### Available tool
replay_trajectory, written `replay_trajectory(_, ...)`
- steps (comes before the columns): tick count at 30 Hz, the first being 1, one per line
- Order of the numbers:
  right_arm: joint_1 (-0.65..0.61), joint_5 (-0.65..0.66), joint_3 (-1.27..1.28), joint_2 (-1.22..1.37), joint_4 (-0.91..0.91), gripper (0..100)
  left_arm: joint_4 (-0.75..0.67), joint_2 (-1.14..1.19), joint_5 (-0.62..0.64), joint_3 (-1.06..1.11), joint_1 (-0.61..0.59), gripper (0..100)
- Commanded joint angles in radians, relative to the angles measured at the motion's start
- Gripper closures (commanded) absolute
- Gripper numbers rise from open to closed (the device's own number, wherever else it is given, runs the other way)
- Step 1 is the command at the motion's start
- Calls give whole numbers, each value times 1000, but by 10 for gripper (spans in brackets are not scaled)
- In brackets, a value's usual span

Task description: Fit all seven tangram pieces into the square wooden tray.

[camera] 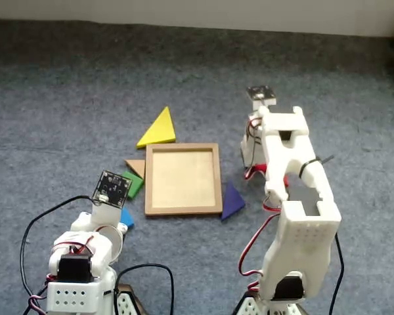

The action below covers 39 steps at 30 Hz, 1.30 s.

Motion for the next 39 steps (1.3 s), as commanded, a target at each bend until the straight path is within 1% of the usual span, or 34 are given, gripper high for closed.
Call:
replay_trajectory(1,7,14,-47,-18,-8,788,5,-8,9,21,-12,993)
replay_trajectory(5,7,17,-45,-53,-7,788,5,-8,9,21,-12,993)
replay_trajectory(10,-4,17,-22,-209,-1,790,5,-8,9,21,-12,993)
replay_trajectory(15,-53,17,62,-358,7,791,5,-8,9,21,-12,993)
replay_trajectory(21,-157,9,163,-489,30,791,5,-8,9,21,-12,993)
replay_trajectory(24,-154,8,173,-521,27,791,5,-8,9,21,-12,993)
replay_trajectory(28,-97,-46,173,-492,7,779,5,-8,9,21,-12,993)
replay_trajectory(31,-58,-54,157,-412,-8,702,5,-8,9,21,-12,993)
replay_trajectory(34,-33,-54,79,-305,-7,640,5,-8,9,21,-12,993)
replay_trajectory(39,19,-51,-64,-142,-7,640,5,-8,9,21,-12,993)
